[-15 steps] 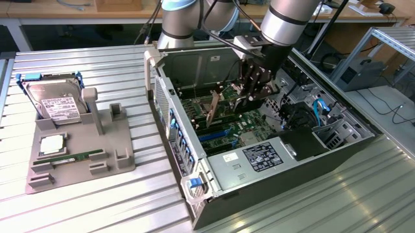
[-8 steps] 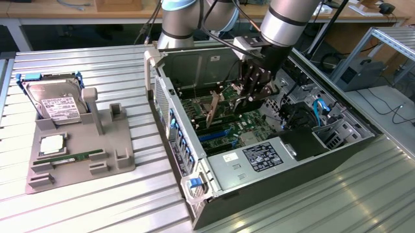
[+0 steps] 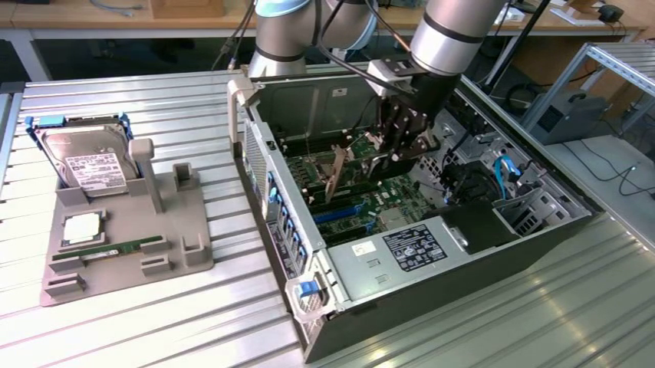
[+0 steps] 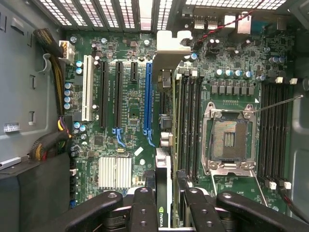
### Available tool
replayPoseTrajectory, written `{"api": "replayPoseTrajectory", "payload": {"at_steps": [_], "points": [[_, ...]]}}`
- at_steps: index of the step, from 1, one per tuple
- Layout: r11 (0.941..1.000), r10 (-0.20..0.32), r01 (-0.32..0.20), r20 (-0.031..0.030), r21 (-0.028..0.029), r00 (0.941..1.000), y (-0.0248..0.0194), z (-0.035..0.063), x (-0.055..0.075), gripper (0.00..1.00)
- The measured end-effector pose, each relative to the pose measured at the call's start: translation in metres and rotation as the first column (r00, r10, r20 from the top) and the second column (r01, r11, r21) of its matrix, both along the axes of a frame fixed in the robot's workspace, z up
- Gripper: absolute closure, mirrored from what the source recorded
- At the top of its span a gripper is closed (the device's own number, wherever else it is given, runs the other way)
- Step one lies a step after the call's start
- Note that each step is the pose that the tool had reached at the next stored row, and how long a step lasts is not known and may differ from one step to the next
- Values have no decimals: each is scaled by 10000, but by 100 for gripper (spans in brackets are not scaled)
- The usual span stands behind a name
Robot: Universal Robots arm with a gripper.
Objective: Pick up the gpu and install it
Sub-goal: 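Insert the gpu into the slot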
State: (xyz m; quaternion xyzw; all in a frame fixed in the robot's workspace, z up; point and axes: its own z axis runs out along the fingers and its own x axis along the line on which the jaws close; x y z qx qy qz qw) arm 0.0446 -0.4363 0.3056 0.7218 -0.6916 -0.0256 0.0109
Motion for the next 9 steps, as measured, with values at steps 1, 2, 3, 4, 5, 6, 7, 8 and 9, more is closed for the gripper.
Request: {"api": "replayPoseTrajectory", "payload": {"at_steps": [1,2,3,4,5,6,7,8,9], "points": [[10000,0,0,0,0,10000,0,-3,0,73],[10000,0,0,0,0,10000,0,-6,0,73],[10000,0,0,0,0,10000,-1,-9,0,73],[10000,0,0,0,0,10000,-1,-11,0,73],[10000,0,0,0,0,10000,-1,-14,0,73],[10000,0,0,0,0,10000,-1,-17,0,73],[10000,0,0,0,0,10000,-1,-19,0,73],[10000,0,0,0,0,10000,-1,-21,0,73],[10000,0,0,0,0,10000,-2,-24,0,73]]}}
